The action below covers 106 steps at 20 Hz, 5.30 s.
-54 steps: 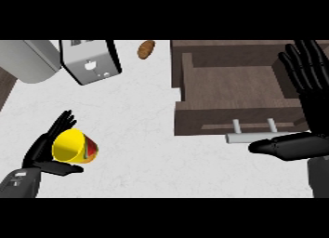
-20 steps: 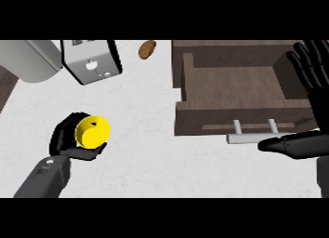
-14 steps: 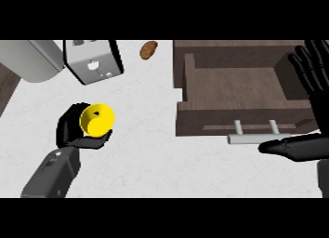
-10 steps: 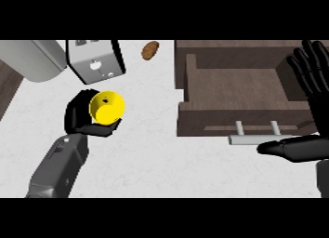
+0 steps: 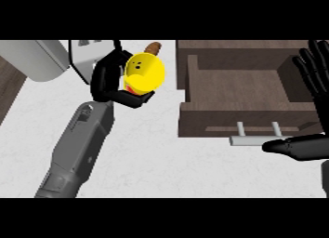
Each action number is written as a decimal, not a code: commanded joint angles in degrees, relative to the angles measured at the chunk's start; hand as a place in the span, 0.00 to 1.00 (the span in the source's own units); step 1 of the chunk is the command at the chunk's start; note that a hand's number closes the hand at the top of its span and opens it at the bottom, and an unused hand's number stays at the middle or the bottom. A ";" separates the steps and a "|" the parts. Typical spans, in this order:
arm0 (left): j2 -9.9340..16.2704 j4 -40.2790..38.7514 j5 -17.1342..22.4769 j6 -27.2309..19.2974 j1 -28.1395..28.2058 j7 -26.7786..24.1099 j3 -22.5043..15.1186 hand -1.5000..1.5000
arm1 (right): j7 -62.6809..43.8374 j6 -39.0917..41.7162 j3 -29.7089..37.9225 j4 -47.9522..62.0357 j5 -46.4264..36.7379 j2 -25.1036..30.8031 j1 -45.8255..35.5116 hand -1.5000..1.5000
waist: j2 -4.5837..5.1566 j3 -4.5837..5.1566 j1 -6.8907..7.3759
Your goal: Pick up the cup, place it into the drawer and close the drawer
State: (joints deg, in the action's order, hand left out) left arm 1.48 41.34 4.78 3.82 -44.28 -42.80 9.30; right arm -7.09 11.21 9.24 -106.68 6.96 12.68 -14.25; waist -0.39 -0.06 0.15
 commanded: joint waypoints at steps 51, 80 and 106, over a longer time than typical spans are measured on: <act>-1.48 -18.58 30.14 -20.80 -27.42 14.84 -23.92 0.00 | -5.13 26.49 -19.47 4.27 6.67 6.97 -6.67 1.00 | 1.94 0.09 -8.86; 5.71 -6.27 33.73 -10.53 -10.32 11.52 -21.80 0.00 | 27.44 0.59 -19.94 68.11 -35.78 3.80 -26.00 1.00 | 1.42 -0.19 6.44; 10.59 0.86 34.23 -2.18 -3.96 14.31 -23.41 0.00 | 27.75 5.19 -6.40 75.74 -25.76 14.82 -39.76 1.00 | 3.25 -0.13 12.25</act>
State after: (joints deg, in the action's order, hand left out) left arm 11.76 41.57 38.95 0.92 -48.54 -28.51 -14.02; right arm 25.19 23.44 -2.16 -32.78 -18.43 20.92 -43.83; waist 2.12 -1.13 10.48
